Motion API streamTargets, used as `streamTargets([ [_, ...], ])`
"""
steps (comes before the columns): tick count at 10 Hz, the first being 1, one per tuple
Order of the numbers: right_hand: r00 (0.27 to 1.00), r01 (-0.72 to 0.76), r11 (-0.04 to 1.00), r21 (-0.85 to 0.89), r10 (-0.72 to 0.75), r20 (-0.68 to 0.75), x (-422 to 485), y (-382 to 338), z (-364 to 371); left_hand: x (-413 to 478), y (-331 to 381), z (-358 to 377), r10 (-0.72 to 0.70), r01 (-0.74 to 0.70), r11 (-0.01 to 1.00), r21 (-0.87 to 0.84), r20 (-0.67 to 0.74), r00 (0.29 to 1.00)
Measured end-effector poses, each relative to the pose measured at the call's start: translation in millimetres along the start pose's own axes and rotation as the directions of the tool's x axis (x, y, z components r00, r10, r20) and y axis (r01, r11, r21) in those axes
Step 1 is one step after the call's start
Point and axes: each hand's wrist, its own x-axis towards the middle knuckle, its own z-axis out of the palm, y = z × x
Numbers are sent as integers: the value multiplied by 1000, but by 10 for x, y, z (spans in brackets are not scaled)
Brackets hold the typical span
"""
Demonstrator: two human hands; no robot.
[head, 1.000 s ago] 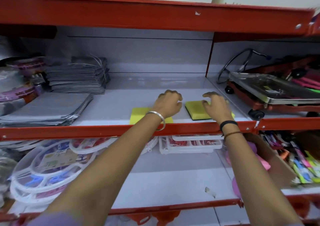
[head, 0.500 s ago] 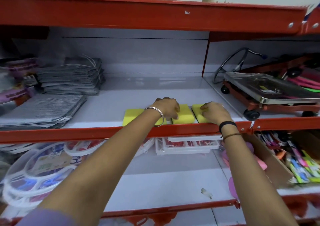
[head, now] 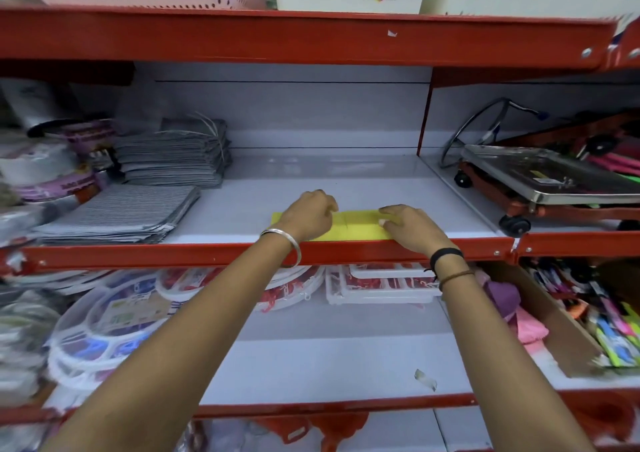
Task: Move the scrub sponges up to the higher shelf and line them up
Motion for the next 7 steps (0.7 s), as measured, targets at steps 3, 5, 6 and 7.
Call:
streamTargets([
  [3,993,-41,999,-23,43,109,-43,-119,139,-368,-295,39,-93,96,994,-59,48,994],
  [5,991,-72,994,-80,81,108,-107,-228,194,-427,-231,102,-100,102,995,-15,85,991],
  [6,996,-67,997,-29,69,61,-134,-237,204,-505,-234,78,-73,75,996,-40,51,996],
  [7,991,53,976,212,-25,-133,-227,-274,187,-611,-192,30,17,-18,1000,0,-217,976],
])
